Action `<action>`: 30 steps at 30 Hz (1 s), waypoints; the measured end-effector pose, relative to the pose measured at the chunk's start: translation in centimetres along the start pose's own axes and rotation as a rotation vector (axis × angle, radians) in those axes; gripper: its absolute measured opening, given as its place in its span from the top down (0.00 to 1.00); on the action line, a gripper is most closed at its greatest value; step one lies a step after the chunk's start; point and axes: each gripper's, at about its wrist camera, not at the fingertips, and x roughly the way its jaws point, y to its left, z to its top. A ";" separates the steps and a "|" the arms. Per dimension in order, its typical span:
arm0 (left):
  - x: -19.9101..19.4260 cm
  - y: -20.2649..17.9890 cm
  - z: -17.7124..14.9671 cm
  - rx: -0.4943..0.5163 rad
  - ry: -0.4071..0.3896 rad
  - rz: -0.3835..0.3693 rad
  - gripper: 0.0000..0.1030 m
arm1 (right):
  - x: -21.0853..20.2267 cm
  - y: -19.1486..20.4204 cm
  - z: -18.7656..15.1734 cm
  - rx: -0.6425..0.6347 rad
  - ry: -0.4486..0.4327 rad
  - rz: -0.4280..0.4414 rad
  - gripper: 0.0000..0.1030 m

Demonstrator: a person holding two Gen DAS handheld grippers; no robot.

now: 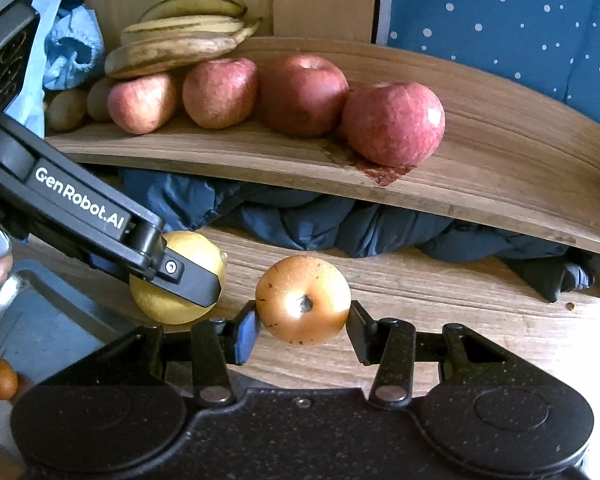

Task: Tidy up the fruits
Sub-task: 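Carry the apple in the right tool while the left tool carries the lemon to the tray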

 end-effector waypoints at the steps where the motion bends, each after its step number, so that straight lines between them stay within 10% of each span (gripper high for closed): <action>1: -0.3 0.0 -0.1 0.001 -0.005 -0.002 0.38 | -0.1 0.0 0.0 0.001 -0.004 0.000 0.53; 30: -5.7 2.5 -4.3 -0.073 -0.088 0.040 0.38 | -5.3 3.4 -1.9 -0.030 -0.061 0.069 0.53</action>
